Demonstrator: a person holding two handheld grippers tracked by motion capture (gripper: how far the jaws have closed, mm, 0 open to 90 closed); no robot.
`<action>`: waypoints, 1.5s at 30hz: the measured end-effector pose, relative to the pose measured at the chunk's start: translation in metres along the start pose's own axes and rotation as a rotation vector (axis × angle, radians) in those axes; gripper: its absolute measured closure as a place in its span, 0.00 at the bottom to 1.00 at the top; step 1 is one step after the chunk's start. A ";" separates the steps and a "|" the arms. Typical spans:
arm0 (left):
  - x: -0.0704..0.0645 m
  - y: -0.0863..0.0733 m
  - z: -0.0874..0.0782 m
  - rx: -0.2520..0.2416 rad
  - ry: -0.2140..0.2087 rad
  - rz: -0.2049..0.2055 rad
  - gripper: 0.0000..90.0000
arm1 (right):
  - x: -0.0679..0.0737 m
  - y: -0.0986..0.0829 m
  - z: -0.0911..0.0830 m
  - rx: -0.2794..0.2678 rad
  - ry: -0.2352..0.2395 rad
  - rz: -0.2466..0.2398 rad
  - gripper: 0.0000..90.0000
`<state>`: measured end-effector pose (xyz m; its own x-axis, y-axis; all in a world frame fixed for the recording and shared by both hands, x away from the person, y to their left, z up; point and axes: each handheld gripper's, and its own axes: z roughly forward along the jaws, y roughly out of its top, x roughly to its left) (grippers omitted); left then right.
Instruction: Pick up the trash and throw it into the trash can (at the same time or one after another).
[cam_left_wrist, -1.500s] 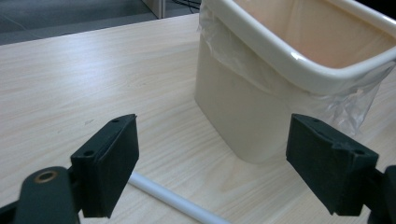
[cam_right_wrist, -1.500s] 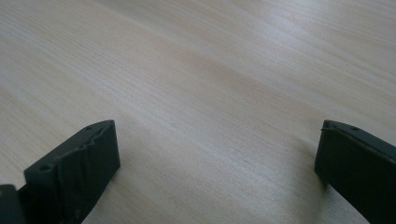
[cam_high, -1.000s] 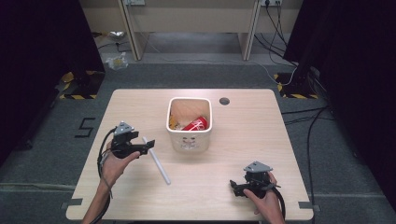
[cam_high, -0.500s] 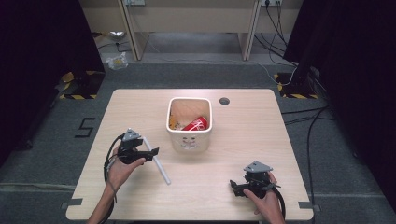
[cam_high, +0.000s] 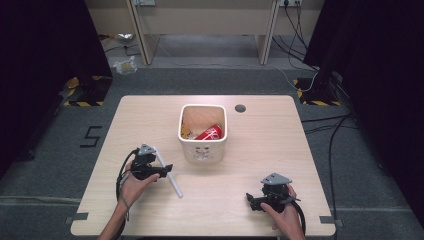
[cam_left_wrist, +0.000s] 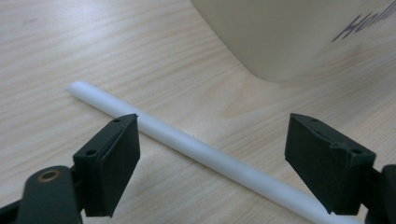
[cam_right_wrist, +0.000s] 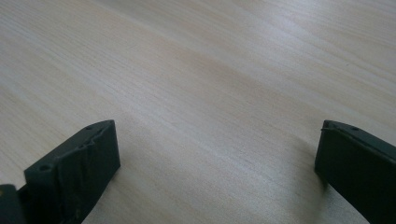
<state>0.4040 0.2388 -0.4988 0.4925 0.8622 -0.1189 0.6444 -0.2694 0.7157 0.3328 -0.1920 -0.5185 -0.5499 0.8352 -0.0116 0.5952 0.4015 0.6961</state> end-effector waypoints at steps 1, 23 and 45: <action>0.000 -0.001 0.001 0.008 0.001 0.001 0.20 | 0.000 0.000 0.000 0.000 0.000 0.000 0.00; 0.004 -0.010 0.005 0.046 0.048 0.085 0.66 | 0.000 0.000 0.000 0.001 0.002 -0.002 0.00; 0.009 -0.011 0.001 0.044 0.024 0.099 0.88 | 0.000 0.000 0.000 0.002 0.002 -0.002 0.00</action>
<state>0.4015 0.2491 -0.5082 0.5408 0.8405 -0.0324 0.6188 -0.3715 0.6921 0.3323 -0.1921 -0.5184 -0.5521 0.8337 -0.0111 0.5952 0.4034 0.6950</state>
